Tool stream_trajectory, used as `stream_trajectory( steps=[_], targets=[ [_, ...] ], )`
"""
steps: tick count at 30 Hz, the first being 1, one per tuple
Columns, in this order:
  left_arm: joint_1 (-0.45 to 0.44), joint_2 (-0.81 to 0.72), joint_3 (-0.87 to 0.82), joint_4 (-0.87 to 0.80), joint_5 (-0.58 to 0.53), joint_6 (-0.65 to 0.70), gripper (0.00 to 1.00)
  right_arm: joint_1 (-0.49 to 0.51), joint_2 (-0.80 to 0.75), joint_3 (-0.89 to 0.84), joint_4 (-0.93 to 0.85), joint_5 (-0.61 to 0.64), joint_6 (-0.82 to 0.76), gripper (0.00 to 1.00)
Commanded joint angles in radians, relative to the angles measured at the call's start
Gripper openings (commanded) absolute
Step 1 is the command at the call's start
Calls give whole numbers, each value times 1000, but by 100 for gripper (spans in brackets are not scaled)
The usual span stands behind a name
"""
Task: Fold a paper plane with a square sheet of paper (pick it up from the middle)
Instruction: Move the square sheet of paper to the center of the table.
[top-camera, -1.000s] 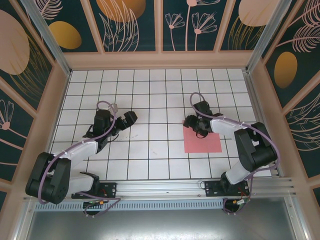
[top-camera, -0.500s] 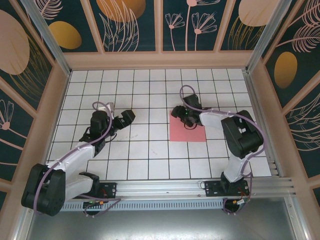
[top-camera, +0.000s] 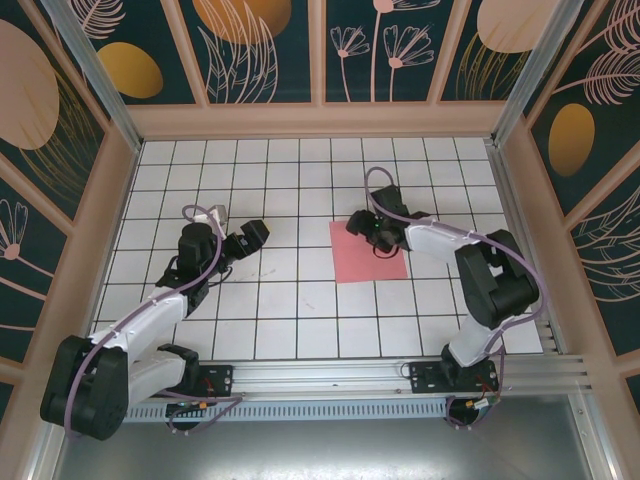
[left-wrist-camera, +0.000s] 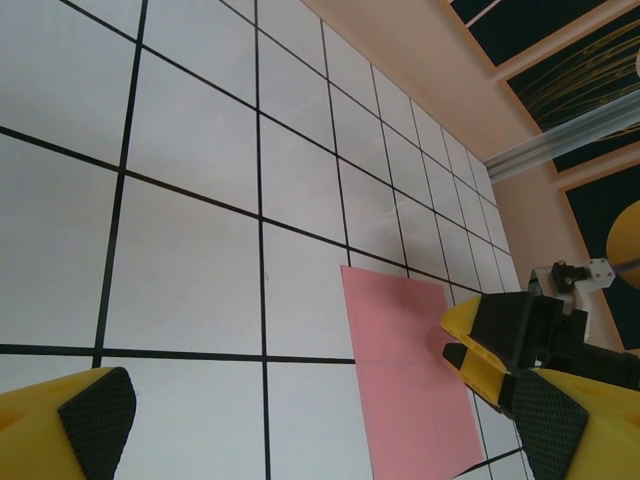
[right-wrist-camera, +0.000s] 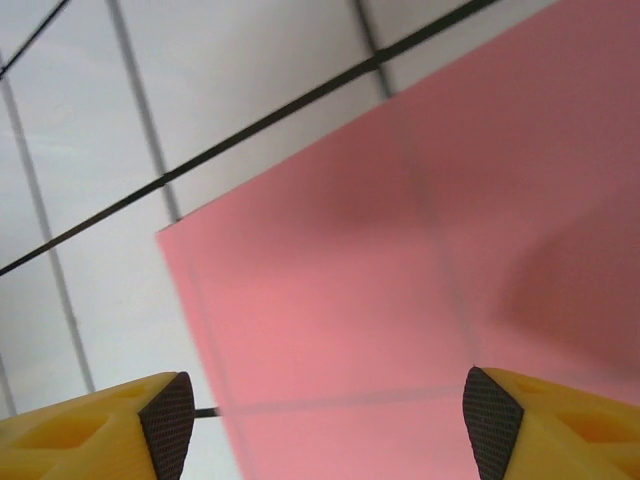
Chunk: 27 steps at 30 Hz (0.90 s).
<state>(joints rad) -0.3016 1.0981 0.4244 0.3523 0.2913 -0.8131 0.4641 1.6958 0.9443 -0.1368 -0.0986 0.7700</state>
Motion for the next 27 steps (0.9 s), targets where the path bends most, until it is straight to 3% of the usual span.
stream_trajectory(
  steps=[1,16,27],
  targets=[
    [-4,-8,-6,15,15,22,99,-5,10,-58,-1,-44,-11,75],
    [-4,20,14,3,25,25,99,61,196,7,51,-100,19,74],
    [-11,33,25,6,51,7,99,73,62,64,-34,-15,-12,74]
  ],
)
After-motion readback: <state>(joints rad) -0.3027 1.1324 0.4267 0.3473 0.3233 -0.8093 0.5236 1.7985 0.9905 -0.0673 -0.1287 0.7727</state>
